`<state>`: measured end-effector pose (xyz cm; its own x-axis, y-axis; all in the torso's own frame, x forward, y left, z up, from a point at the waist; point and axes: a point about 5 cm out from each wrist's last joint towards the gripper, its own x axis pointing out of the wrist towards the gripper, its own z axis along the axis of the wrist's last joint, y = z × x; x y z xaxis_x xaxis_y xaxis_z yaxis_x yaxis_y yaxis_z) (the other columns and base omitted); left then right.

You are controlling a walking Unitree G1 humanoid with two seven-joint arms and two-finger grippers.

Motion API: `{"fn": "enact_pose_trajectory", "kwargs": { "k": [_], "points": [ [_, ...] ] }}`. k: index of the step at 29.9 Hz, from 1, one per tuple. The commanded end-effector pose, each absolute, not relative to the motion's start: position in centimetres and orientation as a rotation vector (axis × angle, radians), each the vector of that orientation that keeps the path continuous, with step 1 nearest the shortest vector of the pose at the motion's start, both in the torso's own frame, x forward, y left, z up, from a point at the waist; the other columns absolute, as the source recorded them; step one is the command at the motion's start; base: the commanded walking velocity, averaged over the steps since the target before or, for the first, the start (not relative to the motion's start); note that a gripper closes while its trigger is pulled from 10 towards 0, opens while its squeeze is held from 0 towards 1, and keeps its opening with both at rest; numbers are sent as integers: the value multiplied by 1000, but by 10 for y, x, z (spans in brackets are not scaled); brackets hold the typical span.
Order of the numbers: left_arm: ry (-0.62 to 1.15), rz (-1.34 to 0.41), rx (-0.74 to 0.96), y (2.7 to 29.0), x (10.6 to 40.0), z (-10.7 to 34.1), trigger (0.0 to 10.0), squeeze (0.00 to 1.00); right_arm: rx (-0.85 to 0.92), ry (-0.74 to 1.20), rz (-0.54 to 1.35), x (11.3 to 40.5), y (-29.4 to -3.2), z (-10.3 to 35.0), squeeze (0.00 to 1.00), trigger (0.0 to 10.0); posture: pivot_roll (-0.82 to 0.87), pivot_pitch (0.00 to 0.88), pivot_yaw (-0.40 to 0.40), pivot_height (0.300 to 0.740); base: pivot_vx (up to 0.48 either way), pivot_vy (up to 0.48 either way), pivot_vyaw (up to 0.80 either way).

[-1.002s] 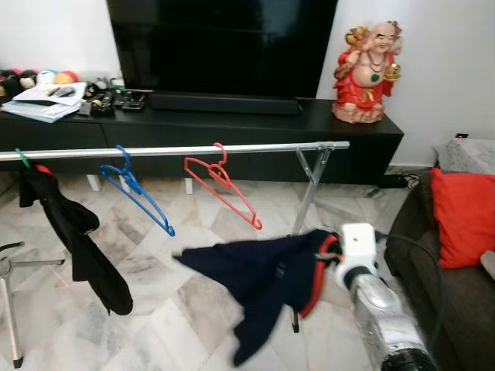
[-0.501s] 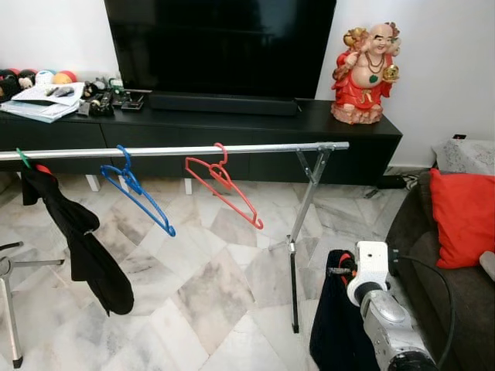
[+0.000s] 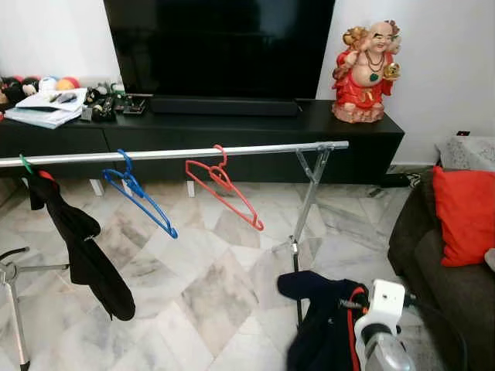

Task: Hang hanger

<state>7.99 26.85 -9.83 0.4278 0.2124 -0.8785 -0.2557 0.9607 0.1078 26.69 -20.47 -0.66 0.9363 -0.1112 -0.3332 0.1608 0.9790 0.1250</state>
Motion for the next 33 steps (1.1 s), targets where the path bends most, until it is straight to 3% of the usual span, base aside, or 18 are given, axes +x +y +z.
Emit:
{"fn": "enact_pose_trajectory", "kwargs": {
  "k": [1, 8, 14, 24, 33],
  "points": [
    [1098, 291, -32, 272, 75, -98, 10000, 0, 160, 308, -155, 265, -207, -6, 0, 10000, 97, 0, 35, 740, 0, 0, 0],
    [1102, 285, -27, 272, 73, -98, 10000, 0, 128, 349, -136, 250, -211, -17, 0, 10000, 98, 0, 34, 740, 0, 0, 0],
    [1099, 285, -35, 272, 73, -98, 10000, 0, 97, 346, -88, 252, -210, -15, 0, 10000, 110, 0, 30, 740, 0, 0, 736],
    [1102, 280, -35, 272, 73, -98, 10000, 0, 114, 343, -48, 256, -203, -14, 0, 10000, 111, 0, 31, 740, 280, 0, 800],
    [1091, 292, -45, 272, 75, -98, 10000, 0, 118, 351, -63, 259, -205, -12, 0, 10000, 117, 0, 20, 740, 292, 0, 0]
  ]
}}
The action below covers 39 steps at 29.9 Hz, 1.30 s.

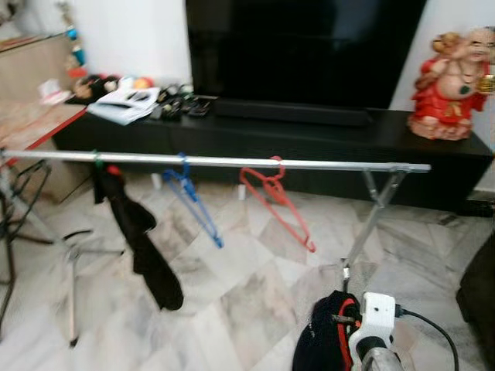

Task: Hang hanger

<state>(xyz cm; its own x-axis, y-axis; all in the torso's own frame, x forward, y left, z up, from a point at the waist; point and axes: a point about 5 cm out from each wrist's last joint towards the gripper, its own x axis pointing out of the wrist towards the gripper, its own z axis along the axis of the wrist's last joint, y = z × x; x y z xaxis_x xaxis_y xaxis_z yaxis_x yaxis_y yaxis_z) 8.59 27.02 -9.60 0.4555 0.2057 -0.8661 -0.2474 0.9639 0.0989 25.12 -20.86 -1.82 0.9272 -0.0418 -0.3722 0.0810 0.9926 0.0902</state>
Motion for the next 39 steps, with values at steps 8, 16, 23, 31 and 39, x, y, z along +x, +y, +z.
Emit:
{"fn": "enact_pose_trajectory", "kwargs": {
  "k": [8, 16, 23, 31, 39],
  "points": [
    [1083, 306, -67, 271, 77, -98, 10000, 0, 130, 350, -68, 264, -203, -10, 0, 10000, 135, 0, 0, 740, 293, 0, 0],
    [1079, 314, -75, 271, 77, -98, 10000, 0, 132, 353, -61, 266, -201, -10, 0, 10000, 141, 0, -5, 740, 290, 0, 0],
    [1055, 334, -64, 272, 78, -97, 10000, 0, 122, 352, -59, 268, -205, -8, 0, 10000, 160, 0, -14, 740, 165, 0, 0],
    [960, 391, -115, 273, 83, -93, 10000, 0, 111, 369, -48, 270, -205, -8, 0, 10000, 178, 0, -31, 740, 0, 0, 0],
    [360, 231, 37, 273, 236, -5, 10000, 0, 101, 360, -45, 273, -209, -4, 0, 10000, 180, 0, -35, 740, 0, 0, 0]
  ]
}}
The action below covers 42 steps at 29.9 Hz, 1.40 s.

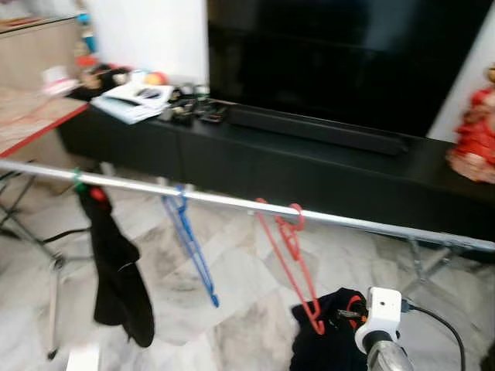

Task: Hang hanger

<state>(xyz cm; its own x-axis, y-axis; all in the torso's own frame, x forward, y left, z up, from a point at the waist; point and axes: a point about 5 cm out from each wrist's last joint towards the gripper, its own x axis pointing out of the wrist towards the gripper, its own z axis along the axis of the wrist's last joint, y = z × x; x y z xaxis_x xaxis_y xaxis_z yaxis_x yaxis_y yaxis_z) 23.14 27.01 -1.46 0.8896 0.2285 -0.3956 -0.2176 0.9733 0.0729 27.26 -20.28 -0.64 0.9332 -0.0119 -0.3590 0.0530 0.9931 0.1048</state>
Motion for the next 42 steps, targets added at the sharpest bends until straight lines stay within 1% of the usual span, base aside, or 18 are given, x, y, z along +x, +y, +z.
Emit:
{"fn": "enact_pose_trajectory", "kwargs": {
  "k": [1, 3, 6, 7, 13, 14, 15, 16, 18, 23, 27, 28, 30, 35, 36, 38, 39, 42],
  "points": [
    [320, 218, 46, 272, 241, 1, 10000, 0, 101, 360, -44, 273, -210, -4, 0, 10000, 180, 0, -35, 740, 0, 0, 0],
    [218, 171, 55, 265, 251, 19, 10000, 0, 99, 361, -43, 273, -210, -4, 0, 10000, 183, 0, -36, 740, 0, 0, 0],
    [147, 127, 77, 255, 257, 32, 10000, 0, 99, 363, -45, 273, -211, -4, 0, 10000, 185, 0, -35, 740, 0, 0, 0],
    [100, 102, 71, 247, 261, 42, 10000, 0, 98, 366, -48, 273, -212, -5, 0, 10000, 186, 0, -36, 740, 0, 0, 0],
    [55, -11, 38, 219, 272, 64, 10000, 0, 98, 367, -51, 273, -212, -5, 0, 10000, 179, 0, -35, 740, 0, 0, 0],
    [47, -48, 25, 212, 275, 68, 10000, 188, 97, 366, -51, 273, -212, -5, 0, 10000, 179, 0, -35, 740, 0, 0, 0],
    [40, -84, 11, 206, 278, 71, 10000, 188, 97, 367, -51, 273, -212, -5, 0, 10000, 176, 0, -33, 740, 0, 0, 0],
    [38, -117, 14, 200, 282, 74, 10000, 1000, 97, 367, -52, 273, -212, -5, 0, 10000, 174, 0, -30, 740, 0, 0, 0],
    [37, -165, 12, 189, 291, 80, 10000, 1000, 97, 366, -58, 272, -212, -5, 0, 10000, 165, 0, -25, 740, 0, 0, 0],
    [53, -164, -15, 182, 305, 92, 10000, 1000, 95, 366, -69, 271, -215, -6, 0, 10000, 149, 0, -17, 740, 0, 0, 0],
    [108, -109, -34, 185, 318, 97, 10000, 1000, 94, 365, -76, 270, -216, -6, 0, 10000, 140, 0, -14, 740, 0, 0, 0],
    [112, -99, -98, 183, 326, 104, 10000, 1000, 89, 364, -76, 271, -215, -5, 0, 10000, 133, 0, -12, 740, 0, 0, 0],
    [114, -98, -123, 182, 331, 109, 10000, 1000, 89, 364, -76, 271, -215, -5, 0, 10000, 132, 0, -11, 740, 0, 0, 0],
    [175, -44, -90, 180, 344, 116, 10000, 1000, 89, 364, -77, 272, -215, -5, 0, 10000, 133, 0, -11, 740, 0, 0, 0],
    [196, -36, -86, 178, 349, 119, 10000, 773, 88, 364, -76, 272, -215, -5, 0, 10000, 134, 0, -13, 740, 0, 0, 0],
    [210, -32, -84, 176, 352, 121, 10000, 773, 87, 365, -76, 272, -215, -5, 0, 10000, 134, 0, -13, 740, 0, 0, 0],
    [237, -21, -83, 174, 356, 122, 10000, 0, 86, 365, -75, 273, -214, -4, 0, 10000, 134, 0, -17, 740, 0, 0, 0],
    [309, 51, -115, 171, 370, 125, 10000, 0, 80, 365, -69, 276, -213, -3, 0, 10000, 125, 0, -20, 740, 0, 0, 0]
  ]
}}
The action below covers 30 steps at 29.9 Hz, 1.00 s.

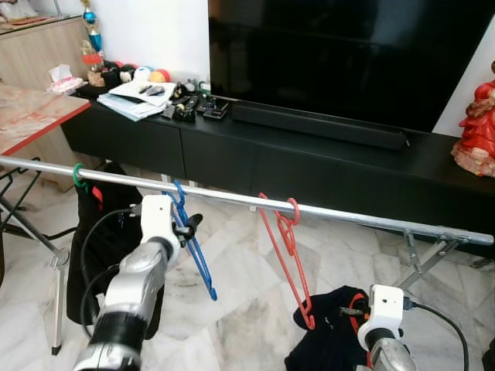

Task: Hang hanger

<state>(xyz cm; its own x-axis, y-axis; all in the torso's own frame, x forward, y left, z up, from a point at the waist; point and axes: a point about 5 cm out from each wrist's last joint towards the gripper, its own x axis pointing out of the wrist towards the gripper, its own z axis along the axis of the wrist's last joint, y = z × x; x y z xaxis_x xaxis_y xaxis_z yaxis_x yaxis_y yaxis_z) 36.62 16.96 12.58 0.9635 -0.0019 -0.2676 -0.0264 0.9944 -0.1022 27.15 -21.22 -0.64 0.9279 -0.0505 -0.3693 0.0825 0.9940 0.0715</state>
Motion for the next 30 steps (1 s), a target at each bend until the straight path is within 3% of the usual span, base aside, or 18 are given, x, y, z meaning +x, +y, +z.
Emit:
{"fn": "enact_pose_trajectory", "kwargs": {
  "k": [1, 15, 25, 27, 28, 30],
  "points": [
    [309, 51, -115, 171, 370, 125, 10000, 0, 80, 365, -69, 276, -213, -3, 0, 10000, 125, 0, -20, 740, 0, 0, 0],
    [405, 145, -65, 168, 382, 116, 10000, 0, 67, 351, -80, 278, -221, 1, 0, 10000, 96, 0, -21, 740, 0, 0, 0],
    [461, 140, -138, 159, 376, 95, 10000, 0, 64, 348, -72, 279, -219, 2, 0, 10000, 92, 0, -23, 740, 0, 0, 0],
    [460, 138, -141, 158, 376, 95, 9490, 0, 64, 348, -71, 279, -219, 2, 0, 10000, 92, 0, -23, 740, 0, 0, 0],
    [458, 134, -135, 156, 377, 95, 353, 0, 65, 348, -70, 279, -218, 2, 0, 10000, 91, 0, -22, 740, 0, 0, 0],
    [453, 131, -131, 155, 377, 96, 0, 0, 66, 348, -68, 279, -217, 2, 0, 10000, 92, 0, -21, 740, 0, 0, 0]
  ]
}}
